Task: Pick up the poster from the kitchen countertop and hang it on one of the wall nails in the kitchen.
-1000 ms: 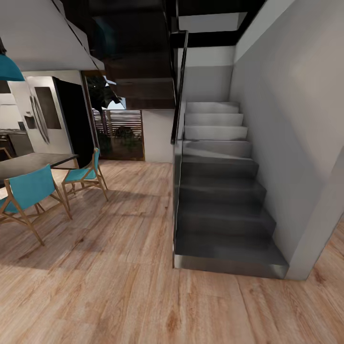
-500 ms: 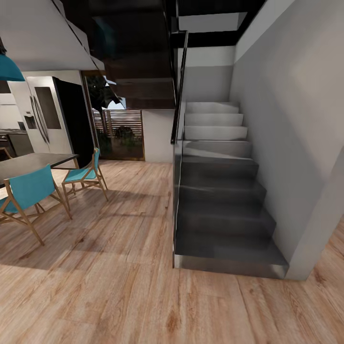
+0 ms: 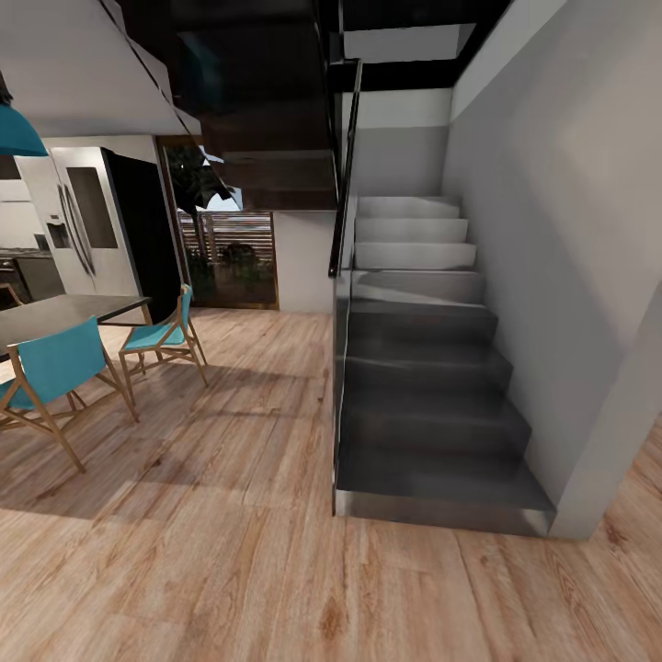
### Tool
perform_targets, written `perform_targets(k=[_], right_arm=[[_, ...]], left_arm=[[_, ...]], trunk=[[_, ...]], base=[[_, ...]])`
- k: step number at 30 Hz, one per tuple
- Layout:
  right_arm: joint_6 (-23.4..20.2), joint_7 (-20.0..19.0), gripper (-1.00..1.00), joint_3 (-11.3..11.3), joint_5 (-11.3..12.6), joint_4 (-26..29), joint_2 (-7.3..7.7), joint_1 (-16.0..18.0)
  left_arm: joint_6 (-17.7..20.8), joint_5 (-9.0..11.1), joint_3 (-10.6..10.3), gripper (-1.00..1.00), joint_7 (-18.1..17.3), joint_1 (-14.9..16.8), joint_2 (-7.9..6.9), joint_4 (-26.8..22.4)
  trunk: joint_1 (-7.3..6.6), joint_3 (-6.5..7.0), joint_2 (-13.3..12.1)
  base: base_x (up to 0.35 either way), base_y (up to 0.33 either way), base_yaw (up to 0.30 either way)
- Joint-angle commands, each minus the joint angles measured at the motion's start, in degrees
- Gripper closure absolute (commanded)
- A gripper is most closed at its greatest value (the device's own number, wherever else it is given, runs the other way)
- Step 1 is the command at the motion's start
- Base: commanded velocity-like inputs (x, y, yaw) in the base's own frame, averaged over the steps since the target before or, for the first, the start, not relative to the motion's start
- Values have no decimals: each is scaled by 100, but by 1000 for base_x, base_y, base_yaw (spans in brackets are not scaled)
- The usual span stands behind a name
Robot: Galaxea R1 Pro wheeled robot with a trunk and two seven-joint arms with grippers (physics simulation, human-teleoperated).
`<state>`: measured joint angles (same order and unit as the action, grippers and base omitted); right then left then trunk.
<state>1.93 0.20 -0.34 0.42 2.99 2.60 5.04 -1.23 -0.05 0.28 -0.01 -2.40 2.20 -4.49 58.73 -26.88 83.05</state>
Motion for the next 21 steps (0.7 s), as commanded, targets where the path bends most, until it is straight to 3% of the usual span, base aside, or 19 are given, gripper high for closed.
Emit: perform_targets(k=[1,6,7,13,21], right_arm=[[53,3,-100,-4,8,28,28,36],[214,5,-100,-8,16,191,56,201],[423,6,-100,-7,17,2136,60,435],[442,9,-100,10,5,2251,65,445],[437,7,-100,20,3,2274,73,424]], left_arm=[[-12,-1,2,-100,0,-5,2,-42],[-7,-8,1,-100,-4,-12,12,-202],[-5,-12,3,-100,-6,-13,11,-3592],[-22,-15,35,-100,-15,-14,-13,-3806],[-24,-13,45,-100,-32,-15,-101,-3742]], trunk=[[0,-5,2],[0,-5,2],[0,-5,2],[0,-5,2],[0,-5,2]], base=[[0,0,0],[0,0,0],[0,0,0],[0,0,0],[0,0,0]])
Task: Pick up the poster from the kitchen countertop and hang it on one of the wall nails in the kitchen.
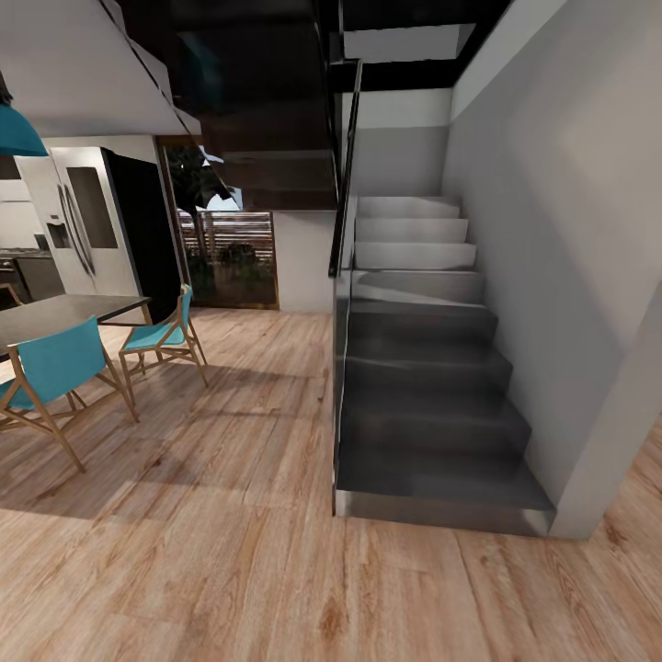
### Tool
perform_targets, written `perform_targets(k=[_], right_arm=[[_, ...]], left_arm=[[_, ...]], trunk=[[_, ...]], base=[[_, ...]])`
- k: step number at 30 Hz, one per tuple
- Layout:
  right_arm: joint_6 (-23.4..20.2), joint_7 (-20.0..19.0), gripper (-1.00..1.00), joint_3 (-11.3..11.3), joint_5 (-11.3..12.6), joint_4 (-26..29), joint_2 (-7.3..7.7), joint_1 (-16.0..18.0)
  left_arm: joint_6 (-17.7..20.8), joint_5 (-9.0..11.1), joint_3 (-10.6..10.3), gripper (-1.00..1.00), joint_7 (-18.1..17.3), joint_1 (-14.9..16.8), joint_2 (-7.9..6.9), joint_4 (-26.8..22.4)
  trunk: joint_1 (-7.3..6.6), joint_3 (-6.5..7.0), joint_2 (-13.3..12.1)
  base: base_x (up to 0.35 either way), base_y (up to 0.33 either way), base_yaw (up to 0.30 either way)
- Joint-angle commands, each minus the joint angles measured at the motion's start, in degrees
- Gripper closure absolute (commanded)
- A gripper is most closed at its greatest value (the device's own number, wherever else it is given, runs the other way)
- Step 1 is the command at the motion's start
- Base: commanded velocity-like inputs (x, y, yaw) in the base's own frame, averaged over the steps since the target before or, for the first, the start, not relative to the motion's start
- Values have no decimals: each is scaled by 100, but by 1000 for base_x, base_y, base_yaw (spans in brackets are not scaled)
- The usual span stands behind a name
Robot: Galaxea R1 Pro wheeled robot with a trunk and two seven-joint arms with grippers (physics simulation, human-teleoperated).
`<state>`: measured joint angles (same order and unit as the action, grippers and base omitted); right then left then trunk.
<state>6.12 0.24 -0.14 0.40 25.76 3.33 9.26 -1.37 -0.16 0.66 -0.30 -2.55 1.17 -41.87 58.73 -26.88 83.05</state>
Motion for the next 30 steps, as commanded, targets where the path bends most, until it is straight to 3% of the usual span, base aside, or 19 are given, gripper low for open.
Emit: perform_targets(k=[1,11,20,30], right_arm=[[17,2,-100,-2,4,-3,0,1],[29,19,-100,14,-14,-1,-74,-3],[29,25,-100,14,-14,-9,-83,-3],[40,34,-100,21,-12,-125,-97,-3]], left_arm=[[-5,-2,8,-100,-4,-1,-1,-1],[6,-2,25,-100,39,0,-12,212],[6,-2,339,-100,51,0,-12,222],[9,-2,396,-100,47,0,-12,223]], trunk=[[0,-5,3],[0,-5,3],[0,-5,3],[0,-5,3]], base=[[0,0,0],[0,0,177],[0,0,292],[0,0,294]])
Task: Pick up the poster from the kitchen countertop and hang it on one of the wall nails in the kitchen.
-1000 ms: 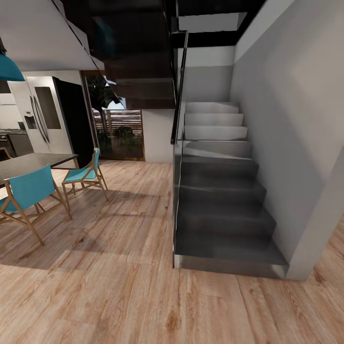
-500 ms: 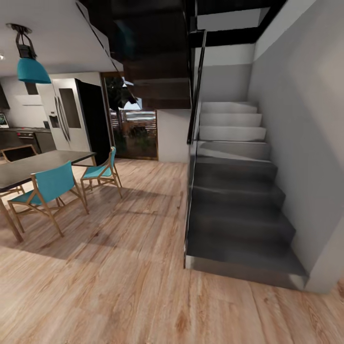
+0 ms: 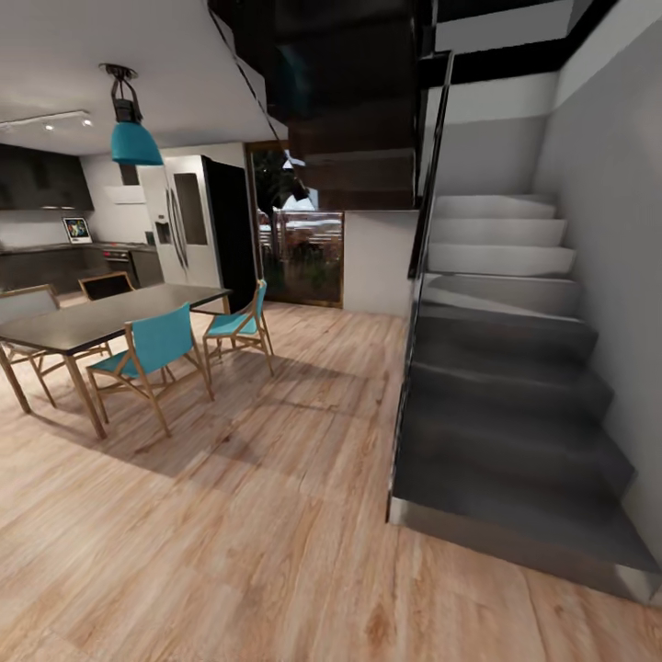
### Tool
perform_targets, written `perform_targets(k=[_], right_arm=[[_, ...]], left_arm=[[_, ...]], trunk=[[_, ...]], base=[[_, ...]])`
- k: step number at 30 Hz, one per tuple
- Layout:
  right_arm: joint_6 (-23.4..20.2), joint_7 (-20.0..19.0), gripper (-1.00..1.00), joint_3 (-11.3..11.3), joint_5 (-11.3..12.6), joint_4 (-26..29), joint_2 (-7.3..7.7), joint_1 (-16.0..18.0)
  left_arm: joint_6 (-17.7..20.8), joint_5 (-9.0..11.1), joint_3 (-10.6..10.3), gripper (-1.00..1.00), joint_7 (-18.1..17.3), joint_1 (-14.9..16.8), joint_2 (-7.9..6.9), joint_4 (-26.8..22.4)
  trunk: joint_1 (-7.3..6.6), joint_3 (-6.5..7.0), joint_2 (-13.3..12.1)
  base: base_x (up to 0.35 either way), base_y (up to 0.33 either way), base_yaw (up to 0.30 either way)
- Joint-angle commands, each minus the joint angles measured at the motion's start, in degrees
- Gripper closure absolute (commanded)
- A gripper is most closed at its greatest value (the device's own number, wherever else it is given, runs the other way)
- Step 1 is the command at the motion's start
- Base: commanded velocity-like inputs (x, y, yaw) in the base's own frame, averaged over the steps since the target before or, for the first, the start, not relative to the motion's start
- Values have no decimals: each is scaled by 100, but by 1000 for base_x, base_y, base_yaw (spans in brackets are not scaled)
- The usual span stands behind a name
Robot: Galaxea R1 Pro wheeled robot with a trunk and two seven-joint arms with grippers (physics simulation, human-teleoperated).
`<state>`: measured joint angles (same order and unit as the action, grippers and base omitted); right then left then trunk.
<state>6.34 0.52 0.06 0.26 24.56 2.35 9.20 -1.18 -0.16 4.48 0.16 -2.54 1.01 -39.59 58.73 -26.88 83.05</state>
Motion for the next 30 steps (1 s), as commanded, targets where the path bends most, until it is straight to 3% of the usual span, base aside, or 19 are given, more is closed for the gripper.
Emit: perform_targets(k=[1,6,9,19,30], right_arm=[[19,19,-100,0,5,-16,-10,3],[11,556,-100,-1,1,-44,-104,3],[19,636,-100,2,-2,-52,-124,3],[24,666,-100,6,-8,-56,-137,3],[30,650,-100,31,-202,-446,-118,3]], left_arm=[[-10,-2,16,-100,2,-1,5,-5],[-6,-2,18,-100,9,-1,5,-5],[-5,-2,18,-100,10,-1,5,-5],[-5,-2,18,-100,10,-1,5,-5],[-5,-2,18,-100,10,-1,5,-5]], trunk=[[0,-5,3],[0,-5,3],[0,-5,3],[0,-5,3],[0,-5,3]], base=[[0,0,294],[4,3,265],[114,99,102],[222,203,261],[231,216,43]])
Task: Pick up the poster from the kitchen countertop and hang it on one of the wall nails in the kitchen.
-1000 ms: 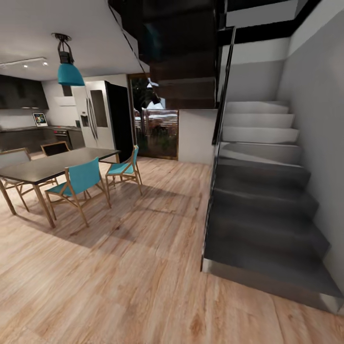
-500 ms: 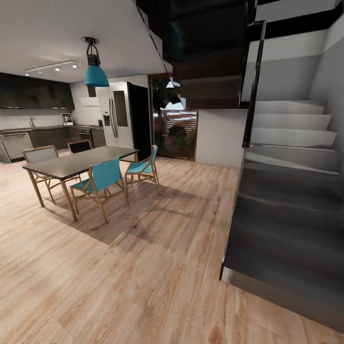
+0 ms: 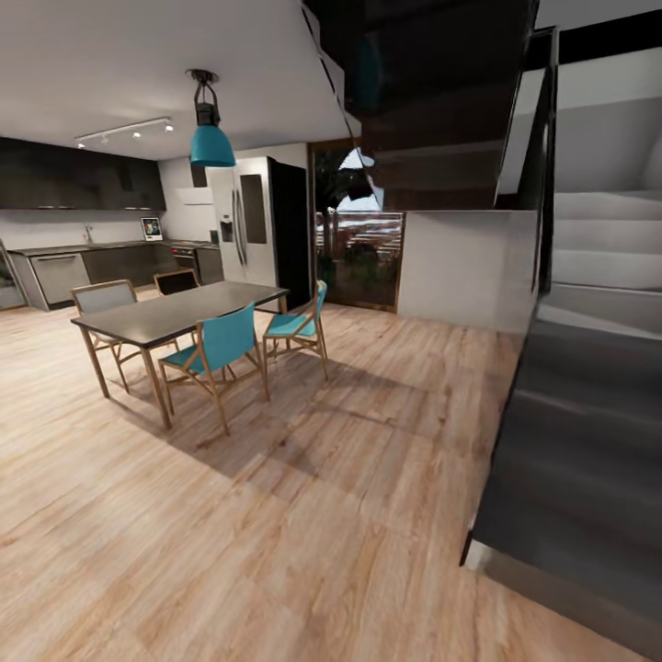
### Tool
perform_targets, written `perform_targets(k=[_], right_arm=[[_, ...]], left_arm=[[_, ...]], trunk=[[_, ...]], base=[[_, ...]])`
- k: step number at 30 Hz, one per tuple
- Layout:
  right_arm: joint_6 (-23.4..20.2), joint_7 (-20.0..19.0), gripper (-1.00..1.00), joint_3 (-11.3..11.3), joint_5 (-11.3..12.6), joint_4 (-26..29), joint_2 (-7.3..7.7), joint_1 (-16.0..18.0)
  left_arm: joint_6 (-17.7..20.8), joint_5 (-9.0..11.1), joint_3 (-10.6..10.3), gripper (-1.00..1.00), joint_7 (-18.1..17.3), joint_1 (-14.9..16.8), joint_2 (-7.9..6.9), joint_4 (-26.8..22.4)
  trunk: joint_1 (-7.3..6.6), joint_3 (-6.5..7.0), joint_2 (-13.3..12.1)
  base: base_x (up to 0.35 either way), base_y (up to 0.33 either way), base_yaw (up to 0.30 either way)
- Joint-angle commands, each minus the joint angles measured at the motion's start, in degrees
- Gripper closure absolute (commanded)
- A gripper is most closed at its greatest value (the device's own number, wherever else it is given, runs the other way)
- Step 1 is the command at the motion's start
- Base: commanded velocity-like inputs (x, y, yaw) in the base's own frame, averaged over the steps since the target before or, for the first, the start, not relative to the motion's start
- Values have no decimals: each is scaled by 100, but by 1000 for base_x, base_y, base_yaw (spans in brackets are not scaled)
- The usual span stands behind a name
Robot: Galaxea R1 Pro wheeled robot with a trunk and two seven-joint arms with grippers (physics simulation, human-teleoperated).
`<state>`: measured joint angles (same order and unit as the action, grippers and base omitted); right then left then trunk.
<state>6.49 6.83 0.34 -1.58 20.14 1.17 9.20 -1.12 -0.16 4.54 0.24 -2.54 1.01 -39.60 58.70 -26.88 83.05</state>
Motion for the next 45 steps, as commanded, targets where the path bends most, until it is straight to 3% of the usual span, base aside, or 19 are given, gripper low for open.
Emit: perform_targets(k=[1,9,35,45], right_arm=[[16,20,-100,5,-30,-9,-1,3],[27,43,-100,2,-76,-21,-21,3],[54,56,-100,10,-86,-28,-82,3],[42,32,-100,4,-88,-35,-80,3]], left_arm=[[-11,-2,12,-100,2,-1,4,-4],[-4,-2,12,-100,0,-1,4,-4],[0,7,26,-100,2,-1,4,-4],[-3,7,364,-100,-4,-1,5,-4]], trunk=[[3,-5,3],[3,-5,3],[3,-45,3],[3,-68,3]], base=[[237,217,4],[240,218,118],[202,200,277],[95,77,224]])
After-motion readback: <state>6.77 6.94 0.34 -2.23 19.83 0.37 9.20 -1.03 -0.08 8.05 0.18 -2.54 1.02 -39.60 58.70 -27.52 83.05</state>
